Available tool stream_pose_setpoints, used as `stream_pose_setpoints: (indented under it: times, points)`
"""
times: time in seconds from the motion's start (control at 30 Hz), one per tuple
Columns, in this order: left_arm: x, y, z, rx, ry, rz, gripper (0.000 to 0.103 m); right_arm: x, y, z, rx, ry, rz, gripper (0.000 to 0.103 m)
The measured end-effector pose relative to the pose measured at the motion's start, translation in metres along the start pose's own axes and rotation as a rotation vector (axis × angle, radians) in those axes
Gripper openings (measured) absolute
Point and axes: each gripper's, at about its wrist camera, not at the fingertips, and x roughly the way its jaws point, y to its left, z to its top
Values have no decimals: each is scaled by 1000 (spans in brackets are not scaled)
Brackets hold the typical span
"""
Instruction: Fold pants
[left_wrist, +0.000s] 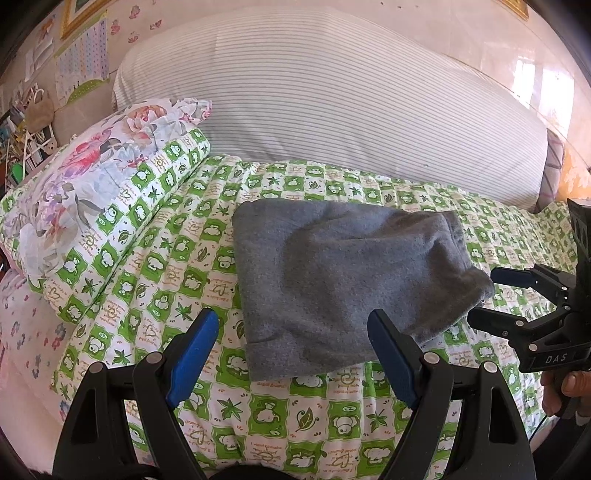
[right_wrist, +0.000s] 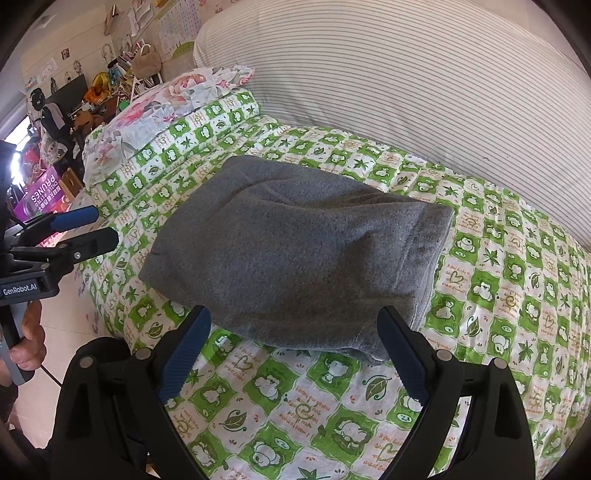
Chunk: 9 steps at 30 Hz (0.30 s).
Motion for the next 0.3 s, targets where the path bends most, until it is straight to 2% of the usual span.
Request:
stream_pose_setpoints:
  times: [0.3]
  points:
    - [11,-7,2,-14,34,-26,84,0,-9,0,20,0,-2,92]
